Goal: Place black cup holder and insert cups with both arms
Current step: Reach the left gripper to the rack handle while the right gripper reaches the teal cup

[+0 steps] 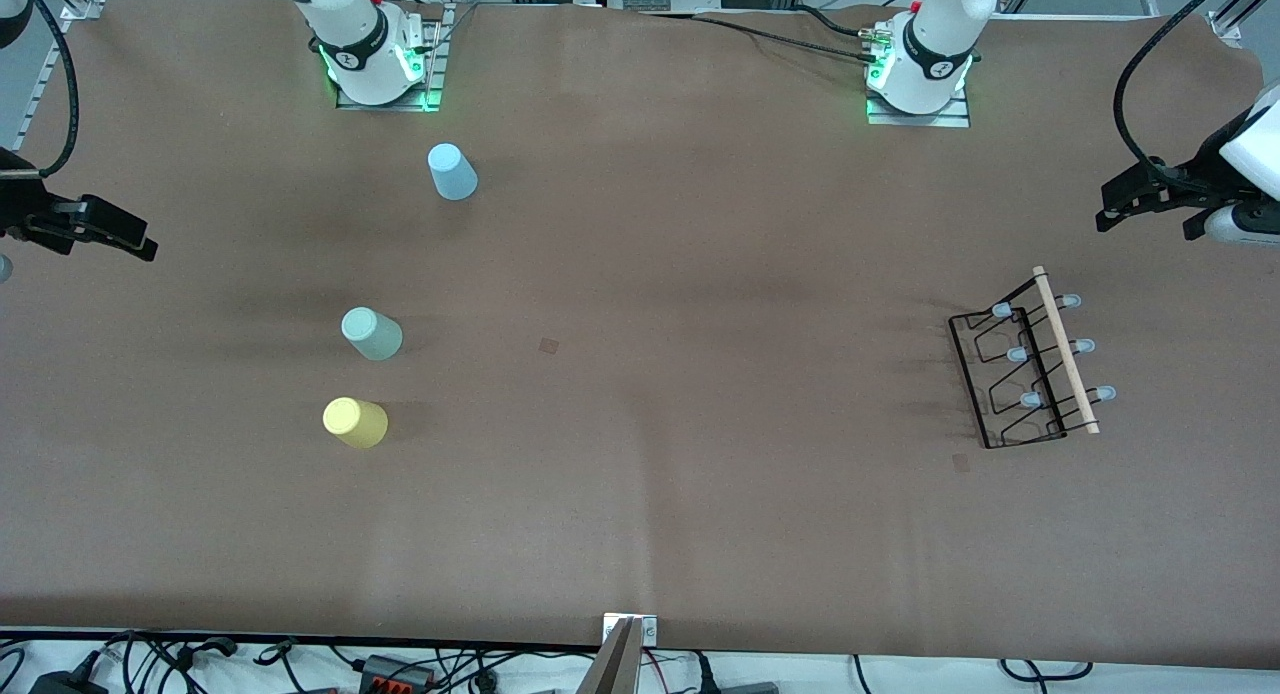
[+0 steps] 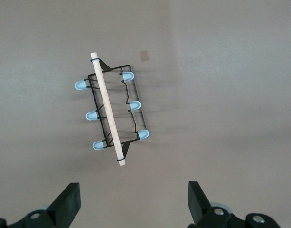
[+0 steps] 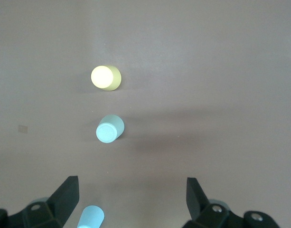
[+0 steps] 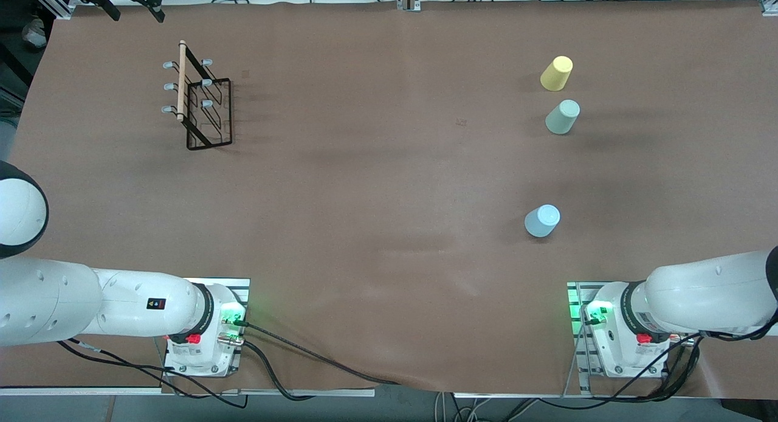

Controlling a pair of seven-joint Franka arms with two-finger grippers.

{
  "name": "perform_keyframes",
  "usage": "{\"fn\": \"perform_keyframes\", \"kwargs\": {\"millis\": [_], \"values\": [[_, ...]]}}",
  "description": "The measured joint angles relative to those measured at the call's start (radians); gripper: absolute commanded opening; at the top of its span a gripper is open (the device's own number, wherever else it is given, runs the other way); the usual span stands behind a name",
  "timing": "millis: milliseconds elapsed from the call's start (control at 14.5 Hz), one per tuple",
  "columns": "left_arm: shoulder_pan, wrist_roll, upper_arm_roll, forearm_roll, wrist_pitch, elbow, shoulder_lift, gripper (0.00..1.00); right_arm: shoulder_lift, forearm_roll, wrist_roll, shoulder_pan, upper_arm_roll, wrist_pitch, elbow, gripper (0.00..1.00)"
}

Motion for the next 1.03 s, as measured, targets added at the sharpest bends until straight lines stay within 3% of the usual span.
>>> {"fn": "perform_keyframes", "kwargs": {"millis": [413,757,1032], "values": [[0.000,0.000,0.000,0.000,-0.013,0.000,0.000,1.00,-0.010,0.000,0.000,0.000,0.000,-0.017,0.000,1.00],[0.019,0.000,0.010,0.000,-0.216,0.009,0.000,1.00,-0.010,0.000,0.000,0.001,0.001,-0.020,0.000,1.00],[0.048,0.001,0.012,0.000,-0.256,0.034,0.042,1.00,-0.001,0.001,0.000,0.002,0.004,-0.069,-0.006,1.00]]}}
